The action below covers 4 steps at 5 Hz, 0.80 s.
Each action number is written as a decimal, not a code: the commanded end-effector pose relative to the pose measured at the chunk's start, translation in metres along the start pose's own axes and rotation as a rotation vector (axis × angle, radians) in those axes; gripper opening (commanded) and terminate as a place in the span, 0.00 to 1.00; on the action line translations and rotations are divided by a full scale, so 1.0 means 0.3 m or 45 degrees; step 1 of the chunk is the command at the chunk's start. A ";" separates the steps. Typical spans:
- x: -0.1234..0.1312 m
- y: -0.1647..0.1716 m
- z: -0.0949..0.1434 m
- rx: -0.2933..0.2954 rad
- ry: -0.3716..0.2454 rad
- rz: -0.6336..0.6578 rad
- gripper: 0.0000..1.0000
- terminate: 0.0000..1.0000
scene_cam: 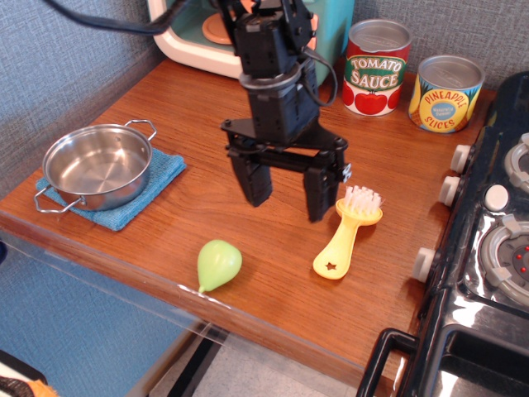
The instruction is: Move the pear and place into bowl
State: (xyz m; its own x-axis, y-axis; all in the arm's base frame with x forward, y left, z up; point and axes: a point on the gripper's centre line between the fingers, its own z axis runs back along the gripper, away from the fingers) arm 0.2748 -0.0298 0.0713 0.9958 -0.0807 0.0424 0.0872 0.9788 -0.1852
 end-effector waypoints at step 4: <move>-0.115 0.096 -0.123 0.272 0.019 -0.019 1.00 0.00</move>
State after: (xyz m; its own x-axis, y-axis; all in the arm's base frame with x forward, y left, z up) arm 0.2379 -0.0080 0.0190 0.9955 -0.0944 -0.0038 0.0945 0.9951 0.0277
